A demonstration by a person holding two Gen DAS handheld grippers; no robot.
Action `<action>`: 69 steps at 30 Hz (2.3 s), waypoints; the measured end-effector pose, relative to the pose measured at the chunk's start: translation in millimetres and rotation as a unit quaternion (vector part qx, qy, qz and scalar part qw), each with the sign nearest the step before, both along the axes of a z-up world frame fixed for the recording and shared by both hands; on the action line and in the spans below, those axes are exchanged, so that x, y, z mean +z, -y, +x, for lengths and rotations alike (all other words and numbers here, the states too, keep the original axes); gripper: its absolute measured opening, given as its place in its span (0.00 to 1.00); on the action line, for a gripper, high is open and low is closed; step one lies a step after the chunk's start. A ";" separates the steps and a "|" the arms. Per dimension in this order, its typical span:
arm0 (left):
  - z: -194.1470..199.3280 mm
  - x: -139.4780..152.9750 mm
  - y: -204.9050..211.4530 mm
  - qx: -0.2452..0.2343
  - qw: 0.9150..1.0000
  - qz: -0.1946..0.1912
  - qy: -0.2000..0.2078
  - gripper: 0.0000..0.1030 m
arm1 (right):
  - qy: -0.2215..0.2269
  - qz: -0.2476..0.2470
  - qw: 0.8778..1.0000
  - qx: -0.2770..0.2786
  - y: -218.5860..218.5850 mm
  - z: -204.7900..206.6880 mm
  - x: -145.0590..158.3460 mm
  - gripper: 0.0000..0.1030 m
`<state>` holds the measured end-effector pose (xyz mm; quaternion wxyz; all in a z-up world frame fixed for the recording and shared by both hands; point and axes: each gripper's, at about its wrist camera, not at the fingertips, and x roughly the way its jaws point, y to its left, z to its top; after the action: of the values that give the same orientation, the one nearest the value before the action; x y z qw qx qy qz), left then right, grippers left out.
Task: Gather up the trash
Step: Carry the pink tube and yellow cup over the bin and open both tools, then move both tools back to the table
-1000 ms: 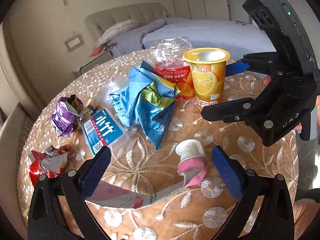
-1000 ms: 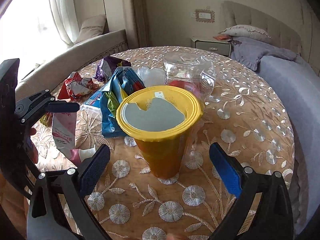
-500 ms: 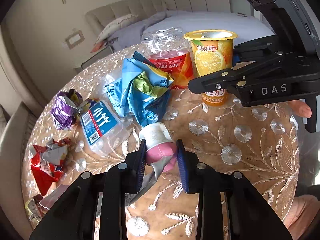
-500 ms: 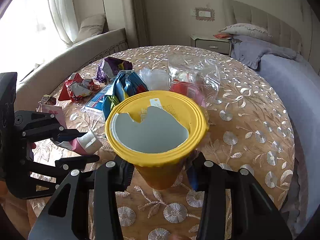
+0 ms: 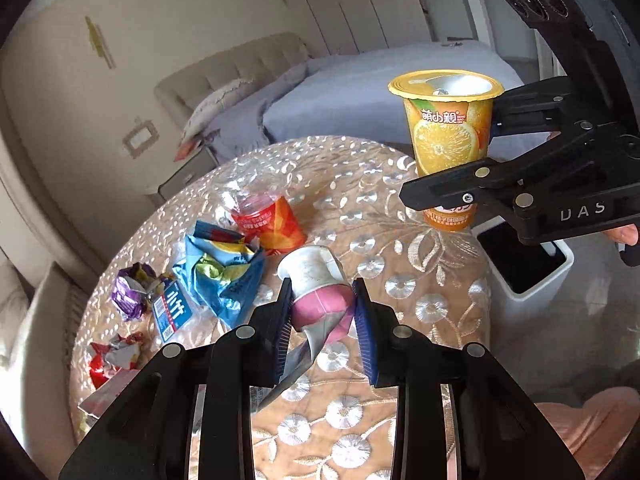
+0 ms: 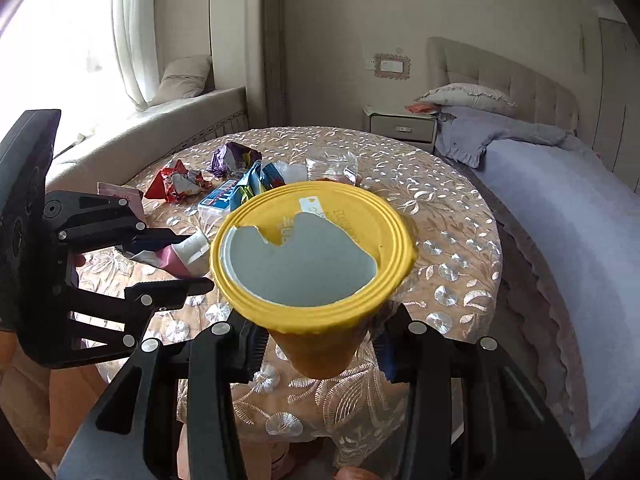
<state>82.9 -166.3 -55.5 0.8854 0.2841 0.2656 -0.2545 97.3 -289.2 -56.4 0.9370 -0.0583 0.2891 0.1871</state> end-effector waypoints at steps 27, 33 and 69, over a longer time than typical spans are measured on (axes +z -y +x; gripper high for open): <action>-23.4 -151.5 282.5 -0.384 0.909 0.079 -0.140 0.28 | -0.140 -0.062 0.982 -0.113 249.0 -64.5 -158.4 0.44; -5.8 -203.8 308.0 -0.385 0.897 0.114 -0.186 0.29 | -0.178 -0.078 0.978 -0.072 264.5 -42.7 -204.5 0.46; -28.4 -50.1 203.0 -0.263 0.964 -0.033 -0.025 0.95 | 0.016 -0.115 0.992 -0.041 189.4 -77.9 -58.4 0.96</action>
<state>54.5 -369.3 -105.6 0.7893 0.3081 0.1954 -0.4939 19.4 -478.6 -114.8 0.9354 -0.1570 0.2959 0.1129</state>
